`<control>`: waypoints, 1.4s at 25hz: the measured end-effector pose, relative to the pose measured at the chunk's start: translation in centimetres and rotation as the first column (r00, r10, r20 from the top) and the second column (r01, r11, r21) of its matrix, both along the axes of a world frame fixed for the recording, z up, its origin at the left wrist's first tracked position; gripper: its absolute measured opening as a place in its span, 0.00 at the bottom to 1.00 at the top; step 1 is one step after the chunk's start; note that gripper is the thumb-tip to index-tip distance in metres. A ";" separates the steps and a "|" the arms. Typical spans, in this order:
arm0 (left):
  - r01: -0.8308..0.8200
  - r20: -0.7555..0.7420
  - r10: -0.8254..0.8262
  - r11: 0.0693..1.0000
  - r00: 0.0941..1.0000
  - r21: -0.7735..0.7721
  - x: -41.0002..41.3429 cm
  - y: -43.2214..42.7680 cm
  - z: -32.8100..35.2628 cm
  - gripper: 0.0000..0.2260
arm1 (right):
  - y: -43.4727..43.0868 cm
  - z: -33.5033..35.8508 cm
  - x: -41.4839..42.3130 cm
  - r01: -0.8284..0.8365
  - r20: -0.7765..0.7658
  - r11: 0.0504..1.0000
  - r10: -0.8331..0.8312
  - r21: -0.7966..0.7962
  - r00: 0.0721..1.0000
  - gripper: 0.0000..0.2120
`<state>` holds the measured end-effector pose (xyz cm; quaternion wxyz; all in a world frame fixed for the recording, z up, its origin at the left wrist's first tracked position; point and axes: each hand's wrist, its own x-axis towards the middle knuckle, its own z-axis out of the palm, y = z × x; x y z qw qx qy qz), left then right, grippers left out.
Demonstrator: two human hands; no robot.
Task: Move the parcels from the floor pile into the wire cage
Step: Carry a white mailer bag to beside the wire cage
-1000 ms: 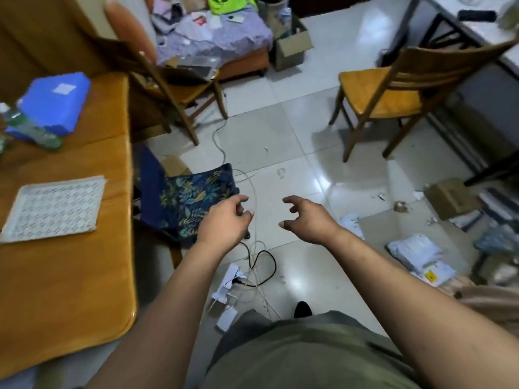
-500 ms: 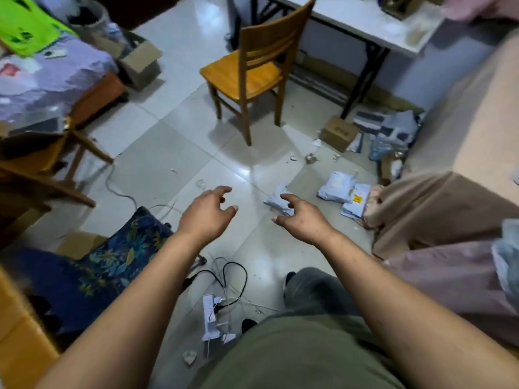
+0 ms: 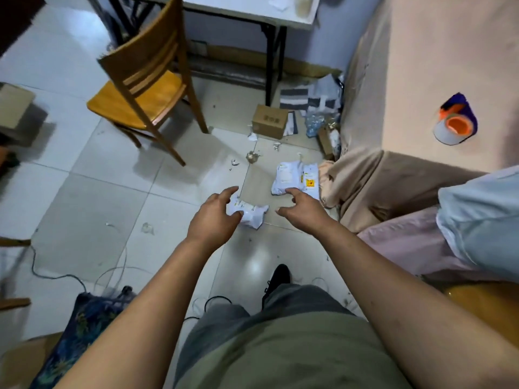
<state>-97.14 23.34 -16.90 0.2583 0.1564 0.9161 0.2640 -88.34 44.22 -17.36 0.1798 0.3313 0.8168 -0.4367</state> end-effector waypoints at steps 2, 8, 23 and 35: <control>0.027 -0.004 -0.027 1.000 1.000 -0.003 -2.7 2.6 -0.7 0.27 | 2.2 -0.8 -2.4 0.041 -0.007 0.999 -0.042 -0.013 0.999 0.31; 0.131 0.047 -0.129 0.990 0.991 -0.048 -9.6 6.2 -4.0 0.27 | 4.8 -4.3 -7.0 0.105 0.048 0.992 -0.102 -0.068 0.994 0.30; 0.519 0.040 -0.563 0.728 0.825 -0.448 -26.3 17.1 -35.3 0.37 | 13.9 -32.6 -21.7 0.047 0.206 0.989 -0.075 0.139 0.976 0.43; 0.440 0.089 -0.449 0.788 0.889 -0.431 -28.0 5.7 -65.1 0.39 | -1.7 -69.5 -27.3 -0.475 0.409 0.871 0.392 0.122 0.824 0.53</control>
